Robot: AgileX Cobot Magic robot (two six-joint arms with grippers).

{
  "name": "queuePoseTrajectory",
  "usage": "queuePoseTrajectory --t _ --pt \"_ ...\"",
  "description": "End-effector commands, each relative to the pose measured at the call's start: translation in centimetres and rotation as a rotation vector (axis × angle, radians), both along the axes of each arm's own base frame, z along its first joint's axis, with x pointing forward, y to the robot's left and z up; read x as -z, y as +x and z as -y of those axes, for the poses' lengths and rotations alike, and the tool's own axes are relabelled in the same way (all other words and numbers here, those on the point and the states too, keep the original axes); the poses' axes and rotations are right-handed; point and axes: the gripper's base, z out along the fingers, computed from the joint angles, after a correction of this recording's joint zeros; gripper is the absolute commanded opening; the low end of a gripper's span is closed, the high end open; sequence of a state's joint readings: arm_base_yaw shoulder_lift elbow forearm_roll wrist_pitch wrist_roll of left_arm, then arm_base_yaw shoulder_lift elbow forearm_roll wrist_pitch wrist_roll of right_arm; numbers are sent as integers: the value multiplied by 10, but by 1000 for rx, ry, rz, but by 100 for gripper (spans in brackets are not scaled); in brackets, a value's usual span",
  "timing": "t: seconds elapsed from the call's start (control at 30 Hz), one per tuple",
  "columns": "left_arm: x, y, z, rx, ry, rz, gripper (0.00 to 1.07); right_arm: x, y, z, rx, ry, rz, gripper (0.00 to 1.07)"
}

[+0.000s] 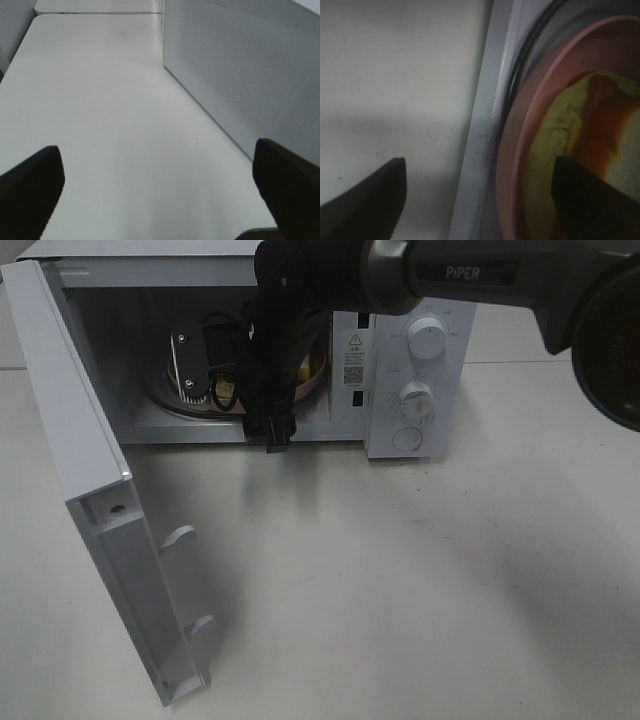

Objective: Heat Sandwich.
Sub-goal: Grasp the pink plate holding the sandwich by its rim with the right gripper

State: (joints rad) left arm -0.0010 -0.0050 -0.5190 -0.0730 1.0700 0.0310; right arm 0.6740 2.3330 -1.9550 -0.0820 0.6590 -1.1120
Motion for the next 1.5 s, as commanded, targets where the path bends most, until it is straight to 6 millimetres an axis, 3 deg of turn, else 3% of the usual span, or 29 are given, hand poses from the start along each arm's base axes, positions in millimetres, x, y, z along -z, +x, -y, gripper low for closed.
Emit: queuePoseTrajectory --t 0.03,0.4,0.9,1.0,1.03,1.07,1.1,1.17,1.2,1.27,1.5 --pt "1 -2 -1 -2 3 15 98 7 7 2 24 -3 -16 76" --pt "1 -2 -1 -6 8 15 98 25 20 13 67 -3 -49 76" --pt "1 -2 -1 -6 8 15 98 26 23 18 89 -7 -62 76" --pt "1 -2 -1 -6 8 15 98 27 22 19 92 -10 -67 68" --pt "1 -2 -1 -6 8 15 98 26 22 19 94 -14 -70 54" --pt "1 -2 -1 -6 8 15 98 26 22 19 94 -14 -70 54" --pt "1 -2 -1 -6 8 15 98 26 22 19 96 -13 -72 47" --pt "1 -2 -1 -6 8 15 98 25 22 19 111 -6 -74 25" --pt "1 -2 -1 -6 8 15 98 25 22 19 130 0 -82 6" --pt "1 -2 -1 -6 8 15 98 25 22 20 134 1 -84 0" --pt "1 -2 -1 -6 8 15 98 24 21 20 134 -2 -91 0"
